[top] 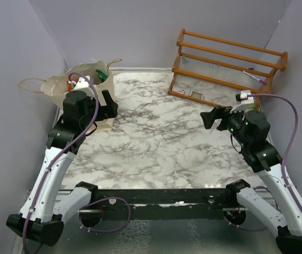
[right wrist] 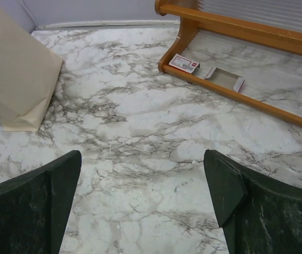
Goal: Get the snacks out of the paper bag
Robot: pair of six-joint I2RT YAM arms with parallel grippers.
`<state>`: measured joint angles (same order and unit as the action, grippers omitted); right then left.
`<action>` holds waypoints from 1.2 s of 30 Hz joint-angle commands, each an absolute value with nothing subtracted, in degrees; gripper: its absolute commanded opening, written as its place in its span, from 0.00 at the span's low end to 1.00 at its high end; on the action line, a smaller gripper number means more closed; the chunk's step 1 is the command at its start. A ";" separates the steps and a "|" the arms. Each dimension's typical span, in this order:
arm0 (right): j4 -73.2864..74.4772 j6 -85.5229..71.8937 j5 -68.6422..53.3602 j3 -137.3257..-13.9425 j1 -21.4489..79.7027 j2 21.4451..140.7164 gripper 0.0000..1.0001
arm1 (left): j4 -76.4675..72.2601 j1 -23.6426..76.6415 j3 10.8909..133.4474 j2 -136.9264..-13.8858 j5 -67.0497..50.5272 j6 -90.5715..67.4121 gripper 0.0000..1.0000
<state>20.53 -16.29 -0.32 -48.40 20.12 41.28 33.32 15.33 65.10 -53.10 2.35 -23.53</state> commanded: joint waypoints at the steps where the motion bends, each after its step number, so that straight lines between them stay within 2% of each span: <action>1: 18.14 -17.97 -2.50 -47.67 18.95 38.83 0.99 | 31.30 14.92 66.41 -53.56 0.84 -24.97 0.99; 14: 16.91 -18.38 -8.38 -48.28 18.33 35.21 0.99 | 30.94 14.73 71.48 -55.53 0.29 -23.91 0.99; 23: 21.53 -17.24 -6.19 -49.15 18.28 34.72 0.99 | 33.83 14.54 89.77 -65.19 6.61 -18.21 0.99; 29: 22.15 -16.65 -6.81 -50.25 18.28 34.41 0.99 | 32.68 14.15 96.51 -72.65 8.53 -15.76 0.99; 36: 23.75 -15.36 -5.56 -51.57 18.26 33.55 0.99 | 27.69 9.14 98.25 -80.02 -0.56 -18.22 0.97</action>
<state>22.31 -16.88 -6.50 -49.17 18.63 34.68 31.18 12.12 97.14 -76.79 4.82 -17.43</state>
